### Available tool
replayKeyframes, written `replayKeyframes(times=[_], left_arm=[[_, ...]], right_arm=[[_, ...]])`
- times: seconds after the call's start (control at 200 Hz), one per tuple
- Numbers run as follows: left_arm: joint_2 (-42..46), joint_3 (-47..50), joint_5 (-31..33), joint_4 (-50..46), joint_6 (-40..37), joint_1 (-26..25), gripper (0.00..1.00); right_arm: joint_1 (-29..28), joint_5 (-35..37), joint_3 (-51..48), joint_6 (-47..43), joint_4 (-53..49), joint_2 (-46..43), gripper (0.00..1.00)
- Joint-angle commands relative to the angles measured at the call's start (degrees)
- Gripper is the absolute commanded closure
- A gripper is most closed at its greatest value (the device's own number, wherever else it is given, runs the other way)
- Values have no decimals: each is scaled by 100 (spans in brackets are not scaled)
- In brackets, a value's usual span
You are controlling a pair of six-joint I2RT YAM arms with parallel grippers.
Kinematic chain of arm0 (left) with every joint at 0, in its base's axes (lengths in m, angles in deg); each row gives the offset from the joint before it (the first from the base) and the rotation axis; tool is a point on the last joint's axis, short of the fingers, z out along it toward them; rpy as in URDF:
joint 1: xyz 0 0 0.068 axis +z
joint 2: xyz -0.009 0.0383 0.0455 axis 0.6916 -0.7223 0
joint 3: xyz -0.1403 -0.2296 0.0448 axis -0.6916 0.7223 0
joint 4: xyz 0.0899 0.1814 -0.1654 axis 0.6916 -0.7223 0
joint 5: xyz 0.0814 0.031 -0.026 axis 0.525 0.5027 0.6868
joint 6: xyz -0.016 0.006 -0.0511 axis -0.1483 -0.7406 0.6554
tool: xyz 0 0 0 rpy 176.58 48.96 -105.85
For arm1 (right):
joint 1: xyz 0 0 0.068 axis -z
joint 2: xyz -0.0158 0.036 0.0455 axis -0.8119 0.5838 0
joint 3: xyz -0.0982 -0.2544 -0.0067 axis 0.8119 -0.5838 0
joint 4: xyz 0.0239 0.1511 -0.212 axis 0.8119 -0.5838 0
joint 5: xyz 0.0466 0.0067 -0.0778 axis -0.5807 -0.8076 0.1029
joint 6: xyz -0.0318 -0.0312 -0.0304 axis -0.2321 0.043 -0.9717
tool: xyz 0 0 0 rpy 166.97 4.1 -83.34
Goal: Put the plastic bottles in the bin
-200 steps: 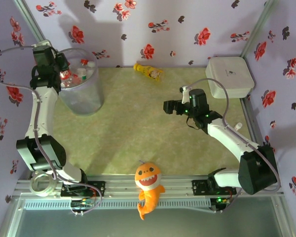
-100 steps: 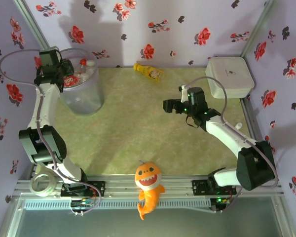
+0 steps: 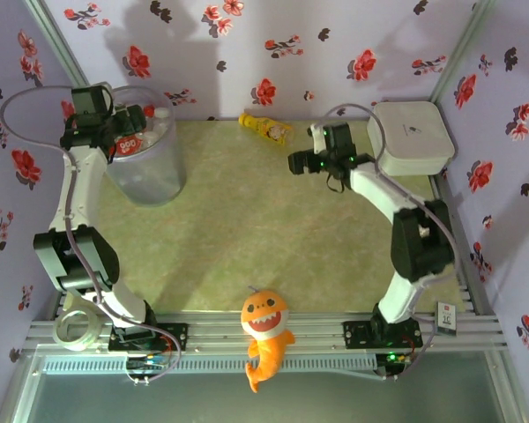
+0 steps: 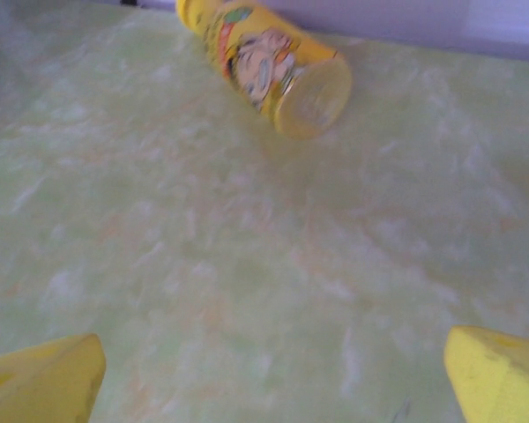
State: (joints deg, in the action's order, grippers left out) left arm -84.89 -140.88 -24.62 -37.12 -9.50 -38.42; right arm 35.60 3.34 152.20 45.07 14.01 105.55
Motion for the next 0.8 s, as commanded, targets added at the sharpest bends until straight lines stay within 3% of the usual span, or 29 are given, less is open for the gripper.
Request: replayKeyframes(times=[0.0,0.095,0.235,0.385,0.535,0.66,0.795], left_arm=[[289,-315,-126,-177,24,-105,0],[538,-315,-131,-108,92,-189,0],[933,-181,-114,-28,210,-320,0],[1449,154,-109,86,385,-530,0],[1980,551,-74,382,664,-908,0],[2248,740,17,476,672,-1230,0],[2399,770,90,303,542,-1372,0]], right_arm=[[268,-389,1240,-167,-427,930,1],[386,-846,2479,205,-716,1899,1],[560,-1698,3777,1379,-294,3077,1],[678,-1809,4580,2430,587,3918,1],[661,-1933,5708,3184,777,4835,1],[493,-1971,6443,3221,460,5312,1],[418,-1940,6411,3124,175,5386,1]])
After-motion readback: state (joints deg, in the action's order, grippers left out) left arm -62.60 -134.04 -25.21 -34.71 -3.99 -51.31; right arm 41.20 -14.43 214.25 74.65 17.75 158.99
